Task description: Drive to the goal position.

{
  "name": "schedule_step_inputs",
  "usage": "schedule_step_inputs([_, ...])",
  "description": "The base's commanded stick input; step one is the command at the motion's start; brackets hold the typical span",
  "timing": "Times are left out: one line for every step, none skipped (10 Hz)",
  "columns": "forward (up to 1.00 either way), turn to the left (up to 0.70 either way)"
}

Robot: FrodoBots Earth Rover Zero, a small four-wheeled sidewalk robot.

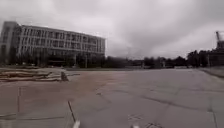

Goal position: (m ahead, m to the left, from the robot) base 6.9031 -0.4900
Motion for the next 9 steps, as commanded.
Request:
schedule_step_inputs([0.70,0.00])
schedule_step_inputs([0.70,0.00])
schedule_step_inputs([0.70,0.00])
schedule_step_inputs([0.70,0.00])
schedule_step_inputs([0.70,0.00])
schedule_step_inputs([0.70,0.00])
schedule_step_inputs([0.70,0.00])
schedule_step_inputs([0.70,0.00])
schedule_step_inputs([0.70,0.00])
